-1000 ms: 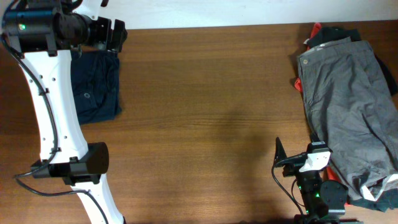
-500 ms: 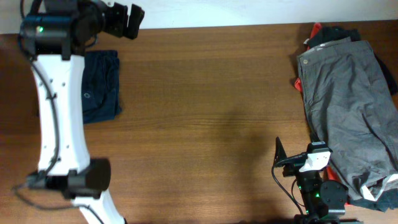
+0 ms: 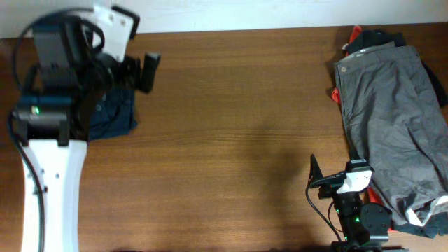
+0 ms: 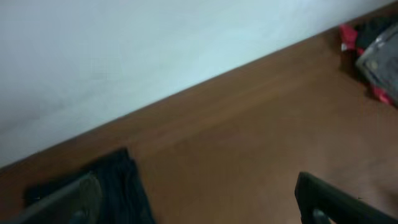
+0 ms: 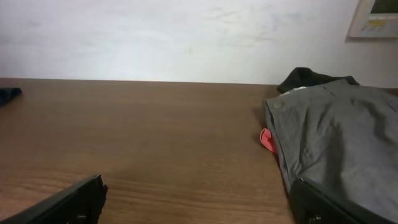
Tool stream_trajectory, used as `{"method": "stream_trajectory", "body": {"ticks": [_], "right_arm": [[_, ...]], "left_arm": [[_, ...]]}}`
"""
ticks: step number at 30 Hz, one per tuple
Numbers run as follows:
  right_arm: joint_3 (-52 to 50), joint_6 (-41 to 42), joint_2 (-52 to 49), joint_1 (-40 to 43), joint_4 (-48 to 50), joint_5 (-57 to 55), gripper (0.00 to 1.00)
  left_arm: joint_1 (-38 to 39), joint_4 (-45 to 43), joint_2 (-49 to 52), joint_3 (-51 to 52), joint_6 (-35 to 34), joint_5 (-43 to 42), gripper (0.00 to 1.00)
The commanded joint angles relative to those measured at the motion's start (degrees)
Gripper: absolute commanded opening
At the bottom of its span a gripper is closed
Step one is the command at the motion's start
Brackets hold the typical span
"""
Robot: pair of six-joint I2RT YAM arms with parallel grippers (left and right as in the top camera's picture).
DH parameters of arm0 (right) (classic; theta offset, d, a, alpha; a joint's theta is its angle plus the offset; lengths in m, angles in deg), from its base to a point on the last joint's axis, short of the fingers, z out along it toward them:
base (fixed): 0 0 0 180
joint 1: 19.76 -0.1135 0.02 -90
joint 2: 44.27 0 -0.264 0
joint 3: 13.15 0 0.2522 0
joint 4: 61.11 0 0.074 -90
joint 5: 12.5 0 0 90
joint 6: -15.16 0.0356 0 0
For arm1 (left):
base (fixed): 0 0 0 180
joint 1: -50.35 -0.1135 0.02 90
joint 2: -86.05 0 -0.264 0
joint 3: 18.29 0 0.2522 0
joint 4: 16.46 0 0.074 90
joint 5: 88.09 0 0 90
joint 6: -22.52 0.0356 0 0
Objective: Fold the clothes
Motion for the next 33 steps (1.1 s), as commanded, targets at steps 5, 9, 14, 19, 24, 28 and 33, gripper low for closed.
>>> {"method": "stream_trajectory", "body": {"ticks": [5,9,14,19,24,28,33], "right_arm": [[-0.63,0.22,0.59,0.37,0.22,0.31,0.99],[-0.63,0.24,0.59,0.37,0.22,0.31,0.99],[-0.63,0.24,0.59,0.37,0.22,0.31,0.99],[-0.63,0.24,0.59,0.37,0.22,0.33,0.98],[-0.63,0.24,0.59,0.37,0.20,0.33,0.99],[-0.63,0.24,0.59,0.37,0.20,0.31,0.99],[-0.63,0.24,0.59,0.37,0.22,0.31,0.99]], "left_arm": [[-0.20,-24.09,-17.55,32.83,-2.78,-0.87,0.99],[-0.20,-35.47,-26.49,48.83,-4.61,-0.85,0.99],[-0.22,-44.52,-37.73,65.85,-4.70,-0.37,0.99],[-0.22,-52.13,-48.81,79.67,-4.74,-0.39,0.99],[-0.50,-57.18,-57.07,88.32,-4.70,-0.33,0.99],[-0.61,-57.35,-63.39,92.87,-4.70,1.38,0.99],[-0.59,-57.35,-67.95,95.69,-4.72,2.16,0.99]]}}
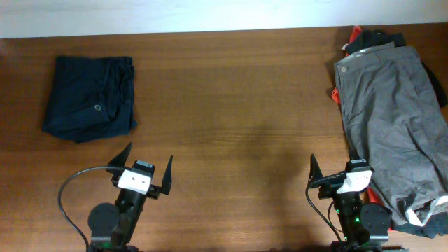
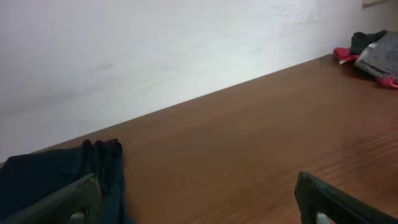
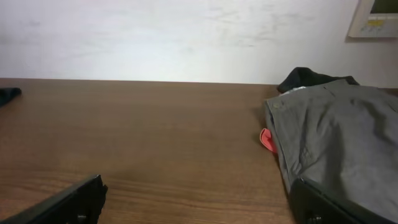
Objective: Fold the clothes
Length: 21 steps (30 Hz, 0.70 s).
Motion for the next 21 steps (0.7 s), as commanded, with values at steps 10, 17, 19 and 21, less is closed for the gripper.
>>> {"method": "stream_trajectory", "body": {"ticks": [10,17,19,21], "right_arm": [[-0.59,0.24,0.61,0.33,0.20,0.31,0.99],[-0.59,0.24,0.61,0.33,0.17,0.31,0.99],[-0.59,0.24,0.61,0.33,0.20,0.31,0.99],[-0.59,0.24,0.61,0.33,0.20,0.31,0.99]], "left_arm": [[-0.35,0.02,-9.70,6.75,-0.68,1.55,0.99],[-0.90,3.69,-13.35,6.75,-0.68,3.23,0.99],[-1.42,7.06,-15.93,6.75,-0.68,3.23,0.99],[-2.08,9.84,-17.84,6.75,-0.68,3.23,0.99]]}}
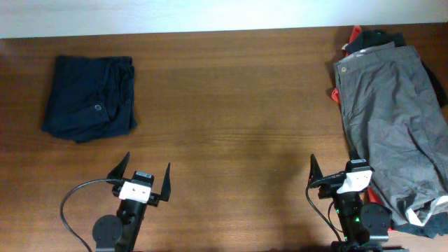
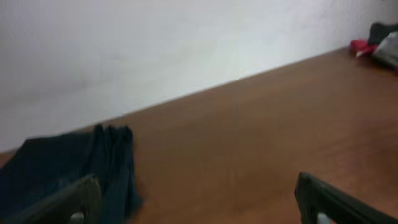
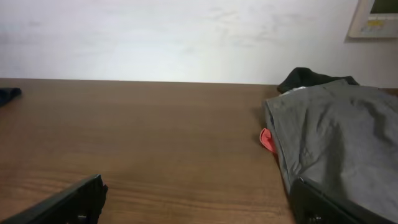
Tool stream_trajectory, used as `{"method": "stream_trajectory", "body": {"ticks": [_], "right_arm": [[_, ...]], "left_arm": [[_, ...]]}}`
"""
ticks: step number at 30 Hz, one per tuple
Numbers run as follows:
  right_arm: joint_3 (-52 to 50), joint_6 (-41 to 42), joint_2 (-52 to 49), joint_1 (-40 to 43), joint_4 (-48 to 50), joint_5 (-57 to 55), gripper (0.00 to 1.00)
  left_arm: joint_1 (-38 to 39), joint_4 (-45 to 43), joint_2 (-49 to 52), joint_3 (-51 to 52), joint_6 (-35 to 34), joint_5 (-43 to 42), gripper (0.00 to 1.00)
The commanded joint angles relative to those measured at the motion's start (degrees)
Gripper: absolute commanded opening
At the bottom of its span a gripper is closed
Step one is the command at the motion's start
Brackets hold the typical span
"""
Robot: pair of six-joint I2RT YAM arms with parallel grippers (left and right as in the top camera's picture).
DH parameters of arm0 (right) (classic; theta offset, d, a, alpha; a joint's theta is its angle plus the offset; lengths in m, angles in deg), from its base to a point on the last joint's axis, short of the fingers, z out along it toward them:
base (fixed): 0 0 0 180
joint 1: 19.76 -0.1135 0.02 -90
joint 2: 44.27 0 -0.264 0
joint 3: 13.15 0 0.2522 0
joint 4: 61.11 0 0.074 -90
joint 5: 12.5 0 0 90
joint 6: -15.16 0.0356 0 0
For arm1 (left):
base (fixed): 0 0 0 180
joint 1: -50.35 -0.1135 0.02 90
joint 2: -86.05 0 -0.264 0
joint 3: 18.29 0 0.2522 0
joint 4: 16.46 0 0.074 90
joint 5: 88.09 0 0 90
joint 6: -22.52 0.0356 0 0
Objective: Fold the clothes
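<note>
Folded dark navy shorts (image 1: 89,96) lie at the table's far left, also in the left wrist view as the navy shorts (image 2: 56,165). A pile of clothes topped by grey trousers (image 1: 392,112) sits at the right edge, with a red garment (image 1: 336,94) and a black one under it; the grey trousers (image 3: 339,143) fill the right of the right wrist view. My left gripper (image 1: 141,175) rests open at the front left, empty. My right gripper (image 1: 337,171) stands open at the front right, beside the grey trousers, its right finger hidden against them.
The brown wooden table (image 1: 231,105) runs between the two heaps. A white wall (image 3: 186,37) backs the far edge, with a small panel (image 3: 376,17) at its right. A cable (image 1: 70,203) loops beside the left arm's base.
My left gripper has drawn slightly nearer the front edge and turned a little left, so the navy shorts show more in its view. The right arm and the clothes are unchanged.
At first my left arm reached over the navy shorts at the far left, gripper open above the table. By the second moment it was back at the front left, leaving the shorts folded flat. Now it rests slightly lower. The right gripper stayed open beside the grey trousers throughout.
</note>
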Motion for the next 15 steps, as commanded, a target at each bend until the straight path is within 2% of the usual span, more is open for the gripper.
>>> {"method": "stream_trajectory", "body": {"ticks": [1,15], "right_arm": [[-0.59,0.20,0.61,0.33,0.17,0.31,0.99],[-0.59,0.20,0.61,0.33,0.17,0.31,0.99]], "left_arm": [[-1.18,2.56,-2.58,0.31,-0.70,0.85,0.99],[-2.03,2.67,-2.78,0.28,-0.70,1.29,0.99]]}}
